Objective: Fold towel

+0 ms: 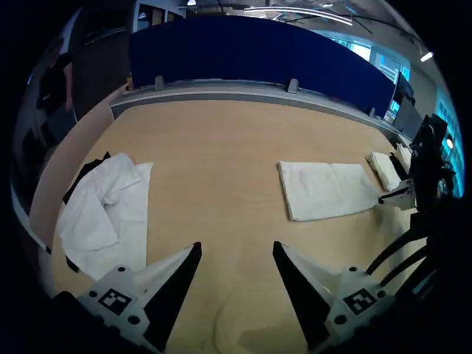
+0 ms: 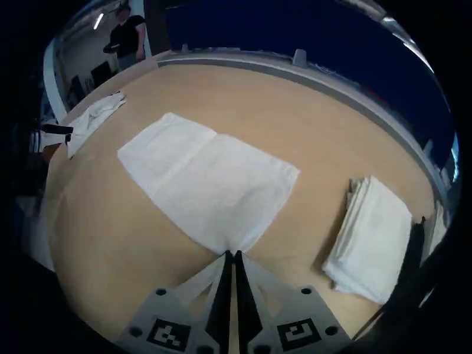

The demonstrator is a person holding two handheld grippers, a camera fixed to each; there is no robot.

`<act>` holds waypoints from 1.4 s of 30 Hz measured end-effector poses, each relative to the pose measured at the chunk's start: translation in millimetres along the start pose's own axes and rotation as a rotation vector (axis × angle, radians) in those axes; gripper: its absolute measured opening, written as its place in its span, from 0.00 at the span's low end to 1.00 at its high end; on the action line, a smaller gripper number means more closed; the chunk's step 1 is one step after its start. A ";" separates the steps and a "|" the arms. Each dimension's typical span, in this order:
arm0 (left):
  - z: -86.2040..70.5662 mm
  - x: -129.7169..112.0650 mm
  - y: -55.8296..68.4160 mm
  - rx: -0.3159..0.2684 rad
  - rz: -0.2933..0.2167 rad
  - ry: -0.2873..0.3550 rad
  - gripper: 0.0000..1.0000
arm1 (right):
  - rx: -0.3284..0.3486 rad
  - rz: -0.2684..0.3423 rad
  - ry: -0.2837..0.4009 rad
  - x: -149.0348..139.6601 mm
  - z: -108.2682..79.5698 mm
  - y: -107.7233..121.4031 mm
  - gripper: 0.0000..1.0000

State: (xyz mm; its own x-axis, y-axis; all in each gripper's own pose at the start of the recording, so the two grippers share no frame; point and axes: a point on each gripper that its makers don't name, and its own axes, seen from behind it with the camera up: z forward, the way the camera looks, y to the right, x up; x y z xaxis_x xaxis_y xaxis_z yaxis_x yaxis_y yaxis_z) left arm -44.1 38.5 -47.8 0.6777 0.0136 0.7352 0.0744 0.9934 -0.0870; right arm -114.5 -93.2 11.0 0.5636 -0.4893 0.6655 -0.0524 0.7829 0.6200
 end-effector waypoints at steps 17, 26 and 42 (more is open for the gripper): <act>-9.6 4.2 -2.0 -0.014 -0.010 0.010 0.89 | -0.011 -0.149 0.041 80.2 -36.2 -15.9 0.04; -14.0 4.6 -2.6 -0.023 -0.020 0.018 0.90 | -0.009 -0.221 0.044 104.7 -37.1 -30.6 0.04; -23.4 4.0 -9.8 -0.027 -0.044 0.040 0.89 | 0.054 -0.363 0.042 149.2 -24.3 -74.9 0.04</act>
State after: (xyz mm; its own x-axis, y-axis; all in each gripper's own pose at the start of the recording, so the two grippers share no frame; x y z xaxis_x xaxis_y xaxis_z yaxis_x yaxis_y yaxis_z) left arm -25.0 26.1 -59.8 0.7022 -0.0349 0.7112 0.1238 0.9896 -0.0737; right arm -6.4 -215.5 53.7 0.5865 -0.7146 0.3813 0.1146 0.5393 0.8343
